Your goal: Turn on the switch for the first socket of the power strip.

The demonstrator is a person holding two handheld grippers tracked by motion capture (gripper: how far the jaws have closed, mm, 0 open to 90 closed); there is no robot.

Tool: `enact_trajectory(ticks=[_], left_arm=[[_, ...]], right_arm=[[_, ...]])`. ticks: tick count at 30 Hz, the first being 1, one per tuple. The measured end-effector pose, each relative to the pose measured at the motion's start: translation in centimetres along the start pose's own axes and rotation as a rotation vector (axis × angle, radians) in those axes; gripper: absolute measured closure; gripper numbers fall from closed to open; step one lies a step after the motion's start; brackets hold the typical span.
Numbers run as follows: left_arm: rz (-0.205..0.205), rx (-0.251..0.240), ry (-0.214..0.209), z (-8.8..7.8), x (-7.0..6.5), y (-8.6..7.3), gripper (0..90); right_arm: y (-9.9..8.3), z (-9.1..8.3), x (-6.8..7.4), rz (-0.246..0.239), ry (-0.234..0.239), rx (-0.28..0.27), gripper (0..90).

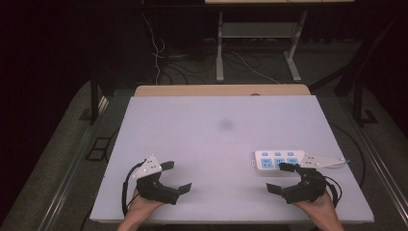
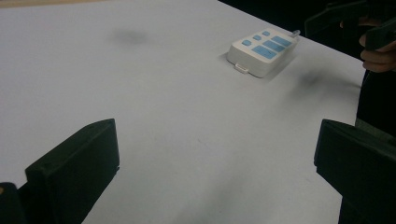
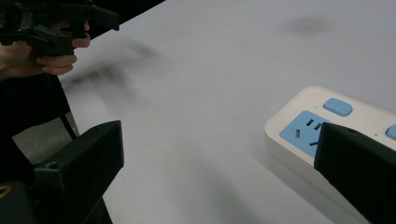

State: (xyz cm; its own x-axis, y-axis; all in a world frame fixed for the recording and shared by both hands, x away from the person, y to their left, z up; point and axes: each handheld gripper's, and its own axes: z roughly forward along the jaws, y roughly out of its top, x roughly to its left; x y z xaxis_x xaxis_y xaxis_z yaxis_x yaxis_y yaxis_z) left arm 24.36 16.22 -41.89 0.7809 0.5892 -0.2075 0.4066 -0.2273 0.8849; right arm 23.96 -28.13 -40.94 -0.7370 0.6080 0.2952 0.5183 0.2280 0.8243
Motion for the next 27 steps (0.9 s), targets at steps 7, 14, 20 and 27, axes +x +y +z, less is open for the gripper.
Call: enact_trajectory(ticks=[7,14,20,27], left_arm=[[-0.007,0.000,-0.006,0.04,0.17,-0.09,0.0],[-0.006,-0.002,-0.006,-0.01,0.16,-0.11,0.0],[-0.005,-0.002,-0.006,0.00,0.15,-0.11,0.0],[-0.008,-0.005,-0.003,-0.07,0.21,-0.12,0.0]], right_arm=[[-0.07,-0.07,-0.11,0.003,0.005,0.006,1.2],[-0.12,-0.09,-0.11,0.003,0.004,0.011,1.2],[-0.16,-0.09,-0.14,0.006,0.007,0.016,1.2],[-0.06,-0.11,-0.12,0.006,0.009,0.024,1.3]])
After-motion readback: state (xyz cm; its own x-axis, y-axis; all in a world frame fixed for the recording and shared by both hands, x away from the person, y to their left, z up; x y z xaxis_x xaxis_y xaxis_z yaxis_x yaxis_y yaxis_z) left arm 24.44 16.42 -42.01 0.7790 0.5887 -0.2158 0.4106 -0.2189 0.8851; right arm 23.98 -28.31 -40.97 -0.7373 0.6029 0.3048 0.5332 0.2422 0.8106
